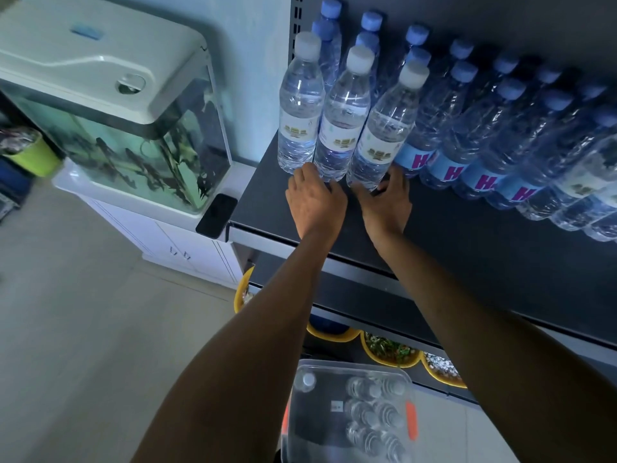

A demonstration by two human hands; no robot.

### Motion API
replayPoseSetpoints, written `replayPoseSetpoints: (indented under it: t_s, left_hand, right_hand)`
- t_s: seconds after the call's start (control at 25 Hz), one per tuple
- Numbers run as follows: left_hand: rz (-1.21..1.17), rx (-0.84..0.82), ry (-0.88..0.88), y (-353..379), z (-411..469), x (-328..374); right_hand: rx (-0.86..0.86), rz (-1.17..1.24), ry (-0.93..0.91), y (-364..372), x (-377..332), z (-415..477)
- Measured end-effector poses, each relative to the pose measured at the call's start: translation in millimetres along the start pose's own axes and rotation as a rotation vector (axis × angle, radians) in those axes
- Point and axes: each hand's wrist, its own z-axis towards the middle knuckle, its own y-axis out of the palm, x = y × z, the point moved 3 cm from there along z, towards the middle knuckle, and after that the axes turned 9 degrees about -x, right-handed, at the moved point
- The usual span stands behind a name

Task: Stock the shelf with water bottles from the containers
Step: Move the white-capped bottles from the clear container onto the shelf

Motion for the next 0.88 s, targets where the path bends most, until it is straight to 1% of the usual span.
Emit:
replayPoseSetpoints:
  t_s: [0.12, 0.24, 0.32, 0.4, 0.52, 0.6, 0.68, 0.76, 0.88]
  left_hand:
    - [0.001, -0.009, -0.007, -2, -2, 1]
    - [-0.004, -0.022, -0.021, -5, -5, 5]
    - [-0.078, -0.012, -0.017, -12, -11, 5]
    - [-0.144, -0.056, -0.002, -19, -28, 5]
    - [-0.183, -0.103, 0.077, -24, -77, 2]
    - [-0.261, -0.111, 0.123, -24, -125, -1]
    - [-0.279, -0.153, 0.149, -13, -185, -13]
    - [-0.251, -0.212, 0.098, 7, -249, -45]
    - [-0.172, -0.337, -0.034, 44, -337, -115]
  right_hand:
    - [-0.056, 0.029, 0.035, -2, 4, 3]
    - [-0.233, 0.273, 0.121, -16, 8, -1]
    - [-0.285, 0.396, 0.121, -28, 12, -20]
    - [-0.261, 0.419, 0.085, -41, 17, -50]
    - [-0.229, 0.463, 0.009, -62, 27, -104]
    - [-0.176, 0.452, -0.088, -81, 38, -141]
    - [-0.137, 0.421, -0.147, -99, 62, -182]
    - [-0.117, 0.384, -0.109, -112, 106, -226]
    - [-0.081, 0.29, 0.037, -120, 195, -285]
